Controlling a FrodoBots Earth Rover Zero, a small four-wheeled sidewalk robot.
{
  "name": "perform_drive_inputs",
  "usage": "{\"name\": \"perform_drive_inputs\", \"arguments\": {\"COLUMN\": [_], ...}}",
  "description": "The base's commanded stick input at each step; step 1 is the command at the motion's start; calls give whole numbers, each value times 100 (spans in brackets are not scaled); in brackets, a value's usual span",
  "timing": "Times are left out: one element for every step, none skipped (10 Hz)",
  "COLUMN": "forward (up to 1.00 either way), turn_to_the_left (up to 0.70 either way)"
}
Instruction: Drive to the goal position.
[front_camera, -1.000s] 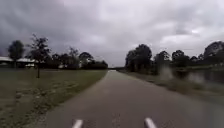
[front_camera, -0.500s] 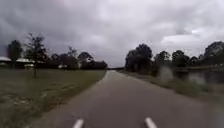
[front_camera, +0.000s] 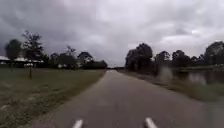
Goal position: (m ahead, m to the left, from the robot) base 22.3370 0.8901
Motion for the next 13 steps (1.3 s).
{"name": "perform_drive_inputs", "arguments": {"forward": [84, 84, 84, 84, 84, 84, 84, 84, 84, 84, 84, 84, 84], "turn_to_the_left": [3, 3, 3, 3, 3, 3, 3, 3, 3, 3, 3, 3, 3]}}
